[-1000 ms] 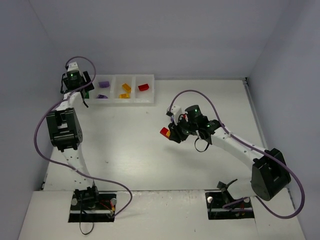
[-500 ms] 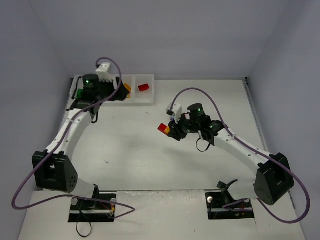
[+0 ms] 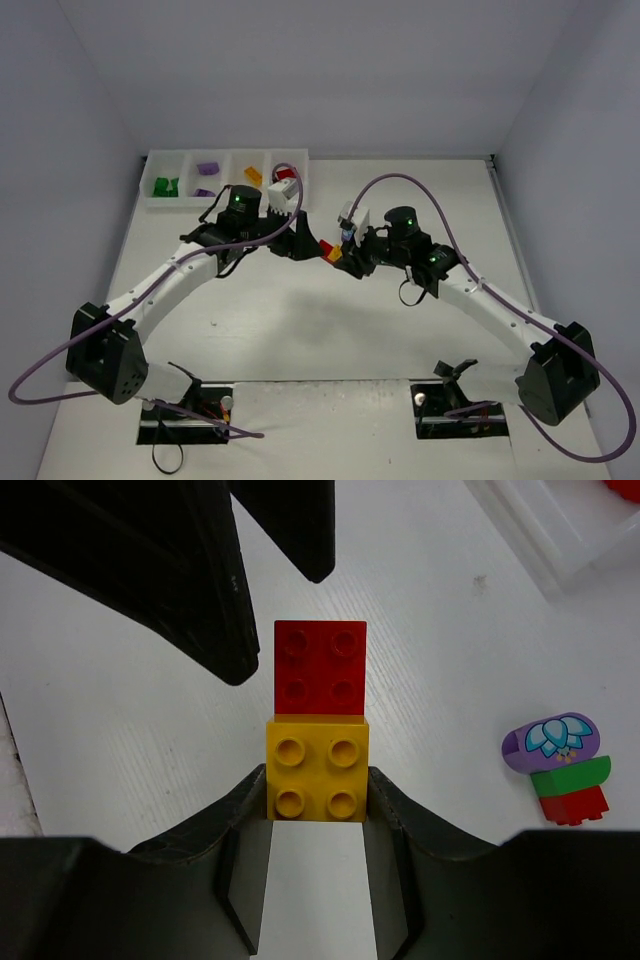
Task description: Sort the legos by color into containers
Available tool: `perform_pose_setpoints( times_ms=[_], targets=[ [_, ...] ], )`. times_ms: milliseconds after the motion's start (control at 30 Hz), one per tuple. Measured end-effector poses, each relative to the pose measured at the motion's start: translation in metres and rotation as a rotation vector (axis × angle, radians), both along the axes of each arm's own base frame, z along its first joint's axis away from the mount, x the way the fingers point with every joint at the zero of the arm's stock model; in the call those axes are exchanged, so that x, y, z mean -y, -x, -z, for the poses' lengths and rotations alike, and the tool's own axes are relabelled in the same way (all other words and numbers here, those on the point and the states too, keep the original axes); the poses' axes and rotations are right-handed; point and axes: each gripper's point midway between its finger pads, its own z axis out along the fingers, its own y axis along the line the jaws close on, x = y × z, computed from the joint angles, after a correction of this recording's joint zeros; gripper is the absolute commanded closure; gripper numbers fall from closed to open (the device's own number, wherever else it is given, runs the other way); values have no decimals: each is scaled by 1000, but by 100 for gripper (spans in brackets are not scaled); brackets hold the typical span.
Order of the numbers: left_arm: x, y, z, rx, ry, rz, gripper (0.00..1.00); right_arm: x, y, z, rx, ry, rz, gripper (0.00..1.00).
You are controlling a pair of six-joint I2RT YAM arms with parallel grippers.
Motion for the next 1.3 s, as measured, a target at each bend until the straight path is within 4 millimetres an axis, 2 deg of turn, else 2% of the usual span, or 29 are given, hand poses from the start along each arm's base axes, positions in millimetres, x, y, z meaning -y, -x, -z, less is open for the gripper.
perform_pose_setpoints(
  times_ms=[233, 433, 567, 667, 700, 733, 767, 833, 867, 900, 1300],
  targets=[
    [11, -1, -11, -9, 71, 9, 40, -3, 4, 0, 1, -4, -20, 100],
    [19, -5, -3, -41, 98, 26, 42, -2, 6, -6, 18, -16, -22, 100],
    [24, -5, 0, -69, 118, 41, 54, -2, 6, -9, 28, -21, -22, 100],
    [28, -2, -4, -71, 141, 63, 80, -2, 6, -9, 28, -18, -18, 100],
    [28, -4, -5, -69, 145, 57, 92, -1, 7, -7, 26, -16, -18, 100],
    [28, -4, -6, -70, 149, 55, 96, -1, 6, -7, 29, -14, -18, 98],
    [29, -4, -6, -73, 153, 58, 99, -2, 6, -8, 33, -16, -18, 89],
    [29, -4, -7, -69, 154, 56, 100, -2, 6, -9, 36, -17, -17, 77],
    [29, -5, -7, -66, 155, 54, 100, -2, 5, -9, 37, -16, -15, 67],
    [29, -6, -7, -63, 154, 51, 100, -1, 5, -8, 38, -15, -11, 64],
    [20, -14, -9, 2, 124, -10, 100, -1, 3, -9, 30, -19, 6, 57]
  ],
)
